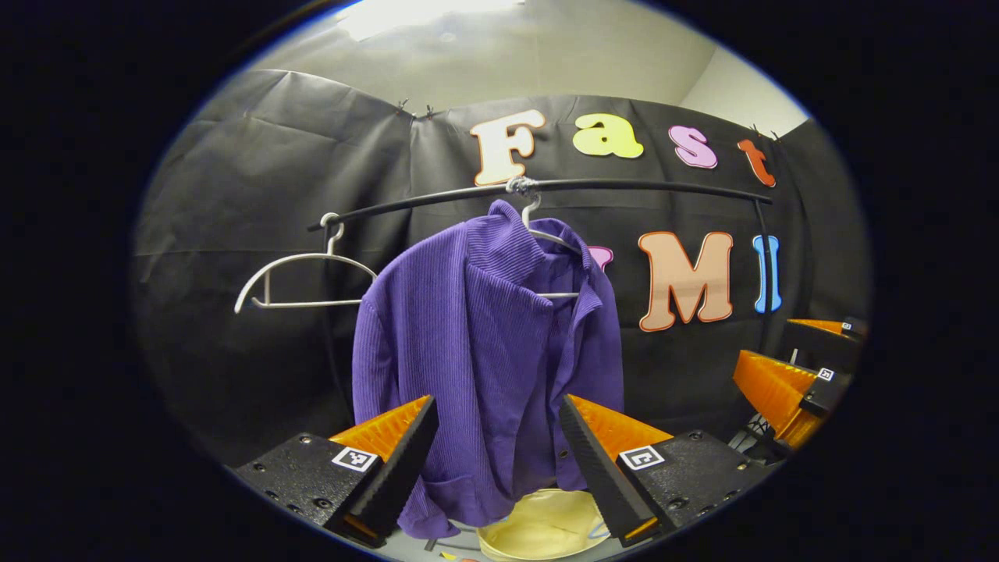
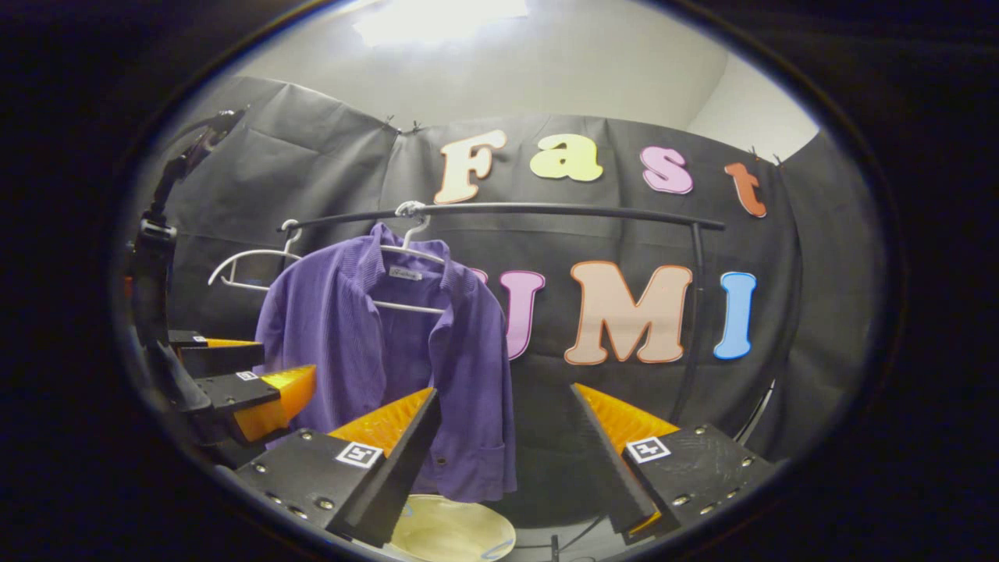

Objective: Grasp the clothes on the hanger with both hands and then place them into the laundry hamper below.

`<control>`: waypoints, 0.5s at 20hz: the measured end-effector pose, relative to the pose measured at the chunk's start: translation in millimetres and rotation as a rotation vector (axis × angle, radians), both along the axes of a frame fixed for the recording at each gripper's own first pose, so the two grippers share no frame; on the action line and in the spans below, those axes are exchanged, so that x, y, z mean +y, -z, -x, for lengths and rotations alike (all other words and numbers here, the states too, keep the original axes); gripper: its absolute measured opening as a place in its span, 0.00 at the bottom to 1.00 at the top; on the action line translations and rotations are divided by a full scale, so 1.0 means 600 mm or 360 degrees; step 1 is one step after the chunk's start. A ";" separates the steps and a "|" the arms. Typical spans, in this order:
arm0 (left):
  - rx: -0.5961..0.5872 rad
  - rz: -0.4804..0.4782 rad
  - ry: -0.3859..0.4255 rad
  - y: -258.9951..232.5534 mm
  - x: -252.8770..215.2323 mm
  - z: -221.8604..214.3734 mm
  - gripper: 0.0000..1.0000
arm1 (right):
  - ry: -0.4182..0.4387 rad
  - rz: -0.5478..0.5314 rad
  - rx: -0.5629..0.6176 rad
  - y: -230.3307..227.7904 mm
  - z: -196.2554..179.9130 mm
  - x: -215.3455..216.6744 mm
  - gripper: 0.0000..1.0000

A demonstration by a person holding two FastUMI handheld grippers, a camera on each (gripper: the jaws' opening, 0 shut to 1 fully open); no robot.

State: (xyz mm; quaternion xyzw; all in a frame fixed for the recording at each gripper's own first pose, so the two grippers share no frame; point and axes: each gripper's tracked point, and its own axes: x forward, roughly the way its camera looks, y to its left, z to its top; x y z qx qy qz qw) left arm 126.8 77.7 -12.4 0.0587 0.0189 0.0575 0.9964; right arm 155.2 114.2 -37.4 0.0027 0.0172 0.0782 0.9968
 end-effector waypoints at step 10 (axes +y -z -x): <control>-0.0089 -0.0012 -0.0079 -0.022 0.027 -0.123 0.96 | -0.0178 -0.0035 -0.0019 0.003 -0.155 0.109 0.98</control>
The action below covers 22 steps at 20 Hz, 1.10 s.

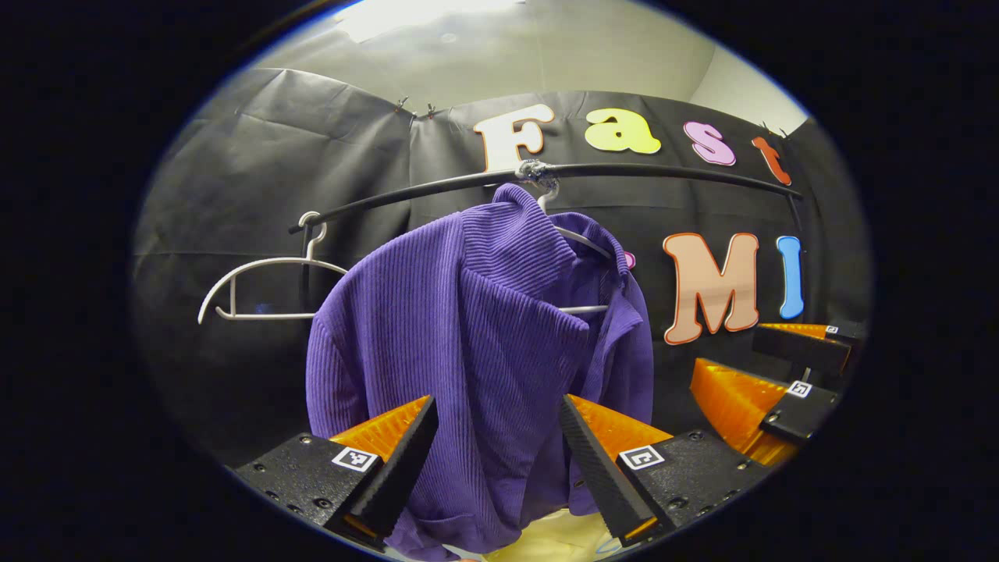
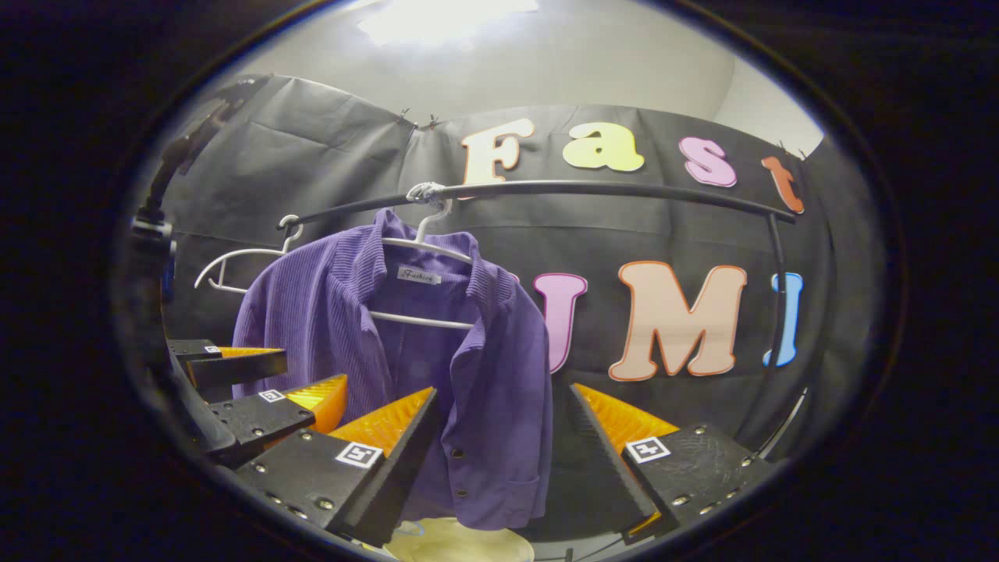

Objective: Grasp the clothes on the hanger with both hands and then place them into the laundry hamper below.

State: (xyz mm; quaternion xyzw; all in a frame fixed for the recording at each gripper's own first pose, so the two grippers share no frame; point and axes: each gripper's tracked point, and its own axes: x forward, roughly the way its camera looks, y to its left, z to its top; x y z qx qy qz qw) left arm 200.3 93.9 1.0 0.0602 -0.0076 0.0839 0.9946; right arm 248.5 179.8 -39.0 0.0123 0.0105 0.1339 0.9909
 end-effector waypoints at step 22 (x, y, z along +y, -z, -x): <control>-0.0078 -0.0063 -0.0252 -0.036 0.025 -0.110 0.94 | -0.0126 -0.0070 0.0206 0.082 -0.274 0.092 0.95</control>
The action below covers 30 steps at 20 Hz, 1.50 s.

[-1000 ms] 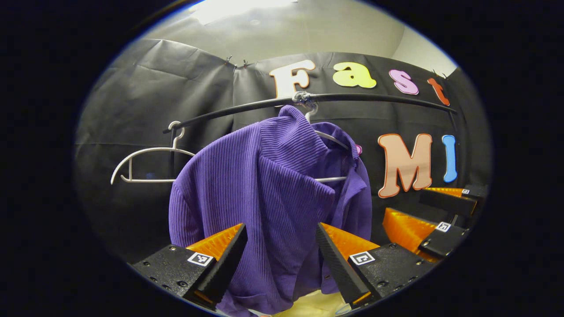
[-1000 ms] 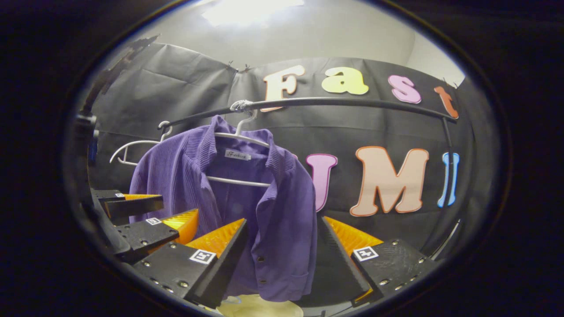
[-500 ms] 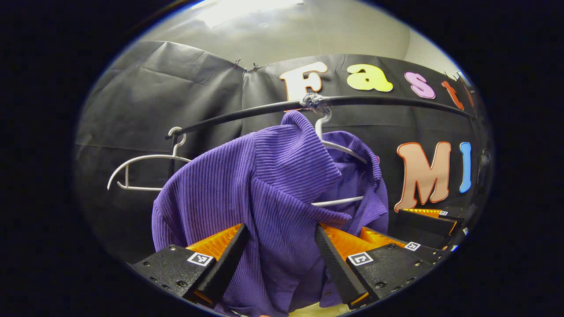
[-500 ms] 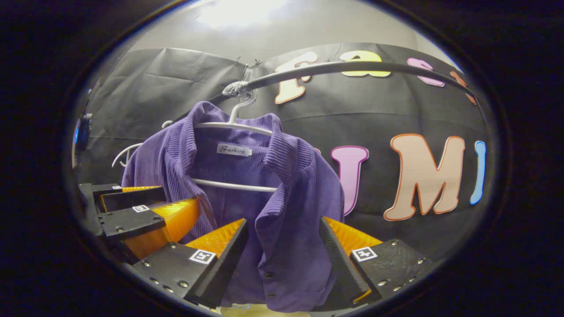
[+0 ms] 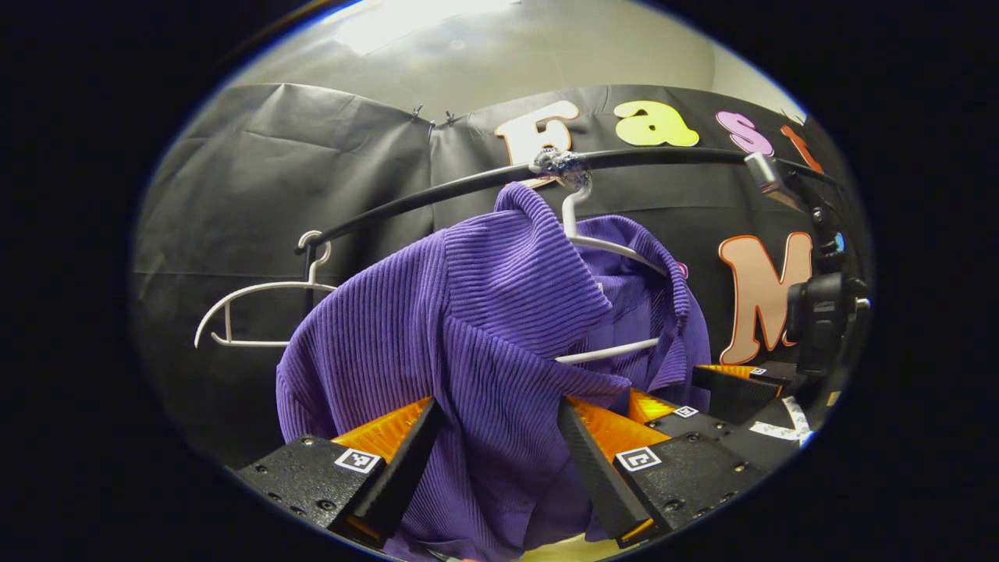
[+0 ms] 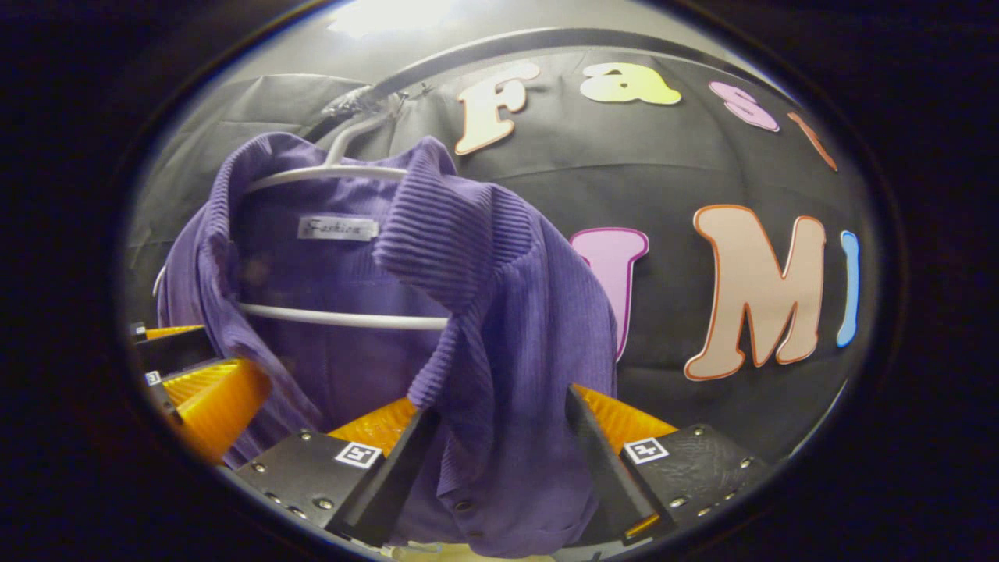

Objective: Grasp the clothes on the hanger with both hands and then place them into the laundry hamper below.

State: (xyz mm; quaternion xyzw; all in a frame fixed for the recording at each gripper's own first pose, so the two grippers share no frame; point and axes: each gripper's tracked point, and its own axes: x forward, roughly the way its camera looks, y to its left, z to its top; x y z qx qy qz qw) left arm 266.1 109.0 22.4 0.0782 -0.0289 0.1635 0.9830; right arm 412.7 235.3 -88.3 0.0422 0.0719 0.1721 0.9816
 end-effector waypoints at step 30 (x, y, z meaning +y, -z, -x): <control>0.0009 -0.0149 -0.0178 0.031 -0.043 -0.023 0.94 | 0.0097 -0.0001 0.0107 0.005 -0.037 -0.097 0.16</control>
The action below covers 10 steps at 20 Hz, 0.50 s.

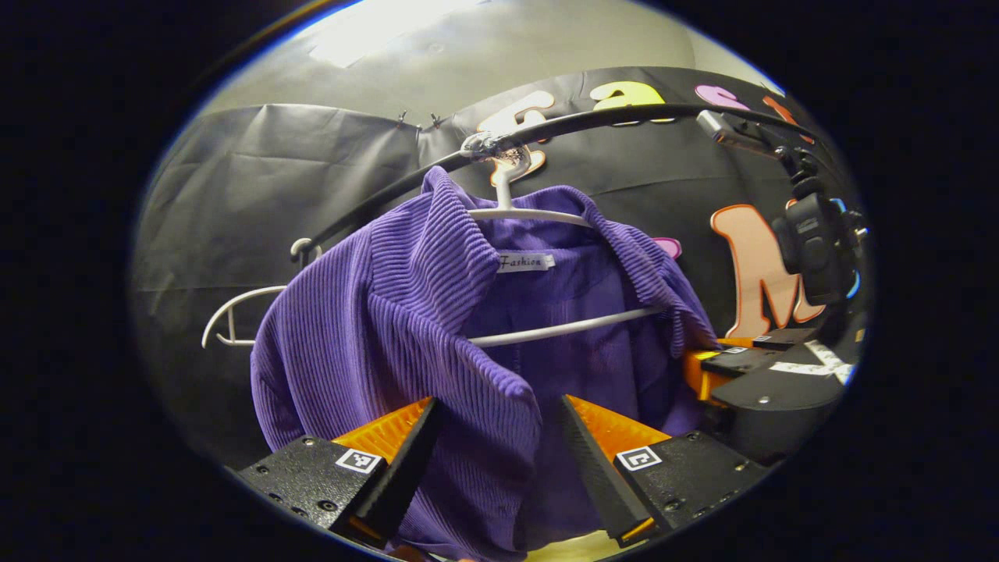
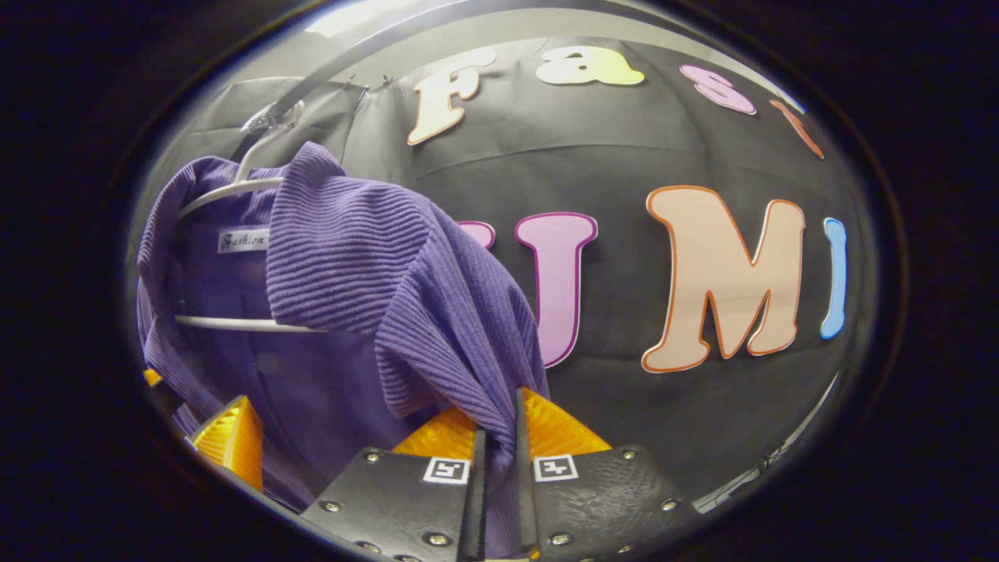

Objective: Grasp the clothes on the hanger with both hands and then place them into the laundry hamper below.

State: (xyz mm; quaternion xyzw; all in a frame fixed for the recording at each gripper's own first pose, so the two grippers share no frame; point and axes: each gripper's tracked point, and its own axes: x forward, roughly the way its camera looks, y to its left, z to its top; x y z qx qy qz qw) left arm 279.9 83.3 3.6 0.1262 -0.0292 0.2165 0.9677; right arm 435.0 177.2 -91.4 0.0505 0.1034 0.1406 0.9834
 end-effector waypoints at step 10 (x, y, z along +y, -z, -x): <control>-0.0078 -0.0189 -0.0198 -0.051 0.108 0.018 0.38 | -0.0051 0.0031 -0.0020 0.001 0.009 -0.004 0.16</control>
